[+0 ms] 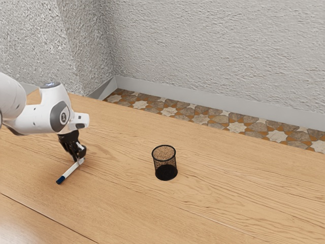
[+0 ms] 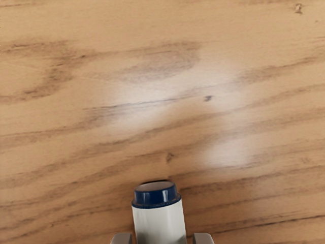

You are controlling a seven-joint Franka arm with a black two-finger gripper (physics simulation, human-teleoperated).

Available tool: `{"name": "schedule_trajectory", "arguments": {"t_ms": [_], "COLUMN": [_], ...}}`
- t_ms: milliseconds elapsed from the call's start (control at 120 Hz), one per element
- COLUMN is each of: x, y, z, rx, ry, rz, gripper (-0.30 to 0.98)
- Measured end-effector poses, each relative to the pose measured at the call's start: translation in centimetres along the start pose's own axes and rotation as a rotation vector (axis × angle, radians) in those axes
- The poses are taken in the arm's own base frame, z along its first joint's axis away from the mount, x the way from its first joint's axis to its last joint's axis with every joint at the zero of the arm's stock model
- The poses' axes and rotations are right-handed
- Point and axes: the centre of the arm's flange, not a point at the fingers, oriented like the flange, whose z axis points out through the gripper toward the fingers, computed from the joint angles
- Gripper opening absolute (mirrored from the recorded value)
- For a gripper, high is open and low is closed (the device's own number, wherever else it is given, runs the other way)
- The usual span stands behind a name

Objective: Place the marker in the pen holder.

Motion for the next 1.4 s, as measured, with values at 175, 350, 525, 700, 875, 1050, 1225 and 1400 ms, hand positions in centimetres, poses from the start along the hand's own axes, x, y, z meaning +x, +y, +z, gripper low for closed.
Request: {"name": "schedule_trajectory", "arguments": {"t_ms": [175, 350, 525, 700, 875, 1050, 1225, 1400], "x": [0.1, 1.3, 4.9, 7.6, 10.6, 12.0, 11.2, 11.8], "y": [-0.1, 1.6, 10.2, 20.6, 27.7, 31.4, 32.9, 32.9], "z": [0.1, -7.2, -16.2, -22.8, -25.2, -23.4, -20.2, -16.9], "rx": [-0.004, 0.034, 0.049, 0.057, 0.056, 0.034, -0.006, -0.037], "ry": [0.015, 0.123, 0.259, 0.371, 0.433, 0.421, 0.372, 0.330], "rz": [-0.024, 0.033, 0.243, 0.491, 0.664, 0.758, 0.796, 0.804], "gripper": [-0.04, -0.09, -0.10, -0.10, -0.10, -0.10, -0.10, -0.09]}}
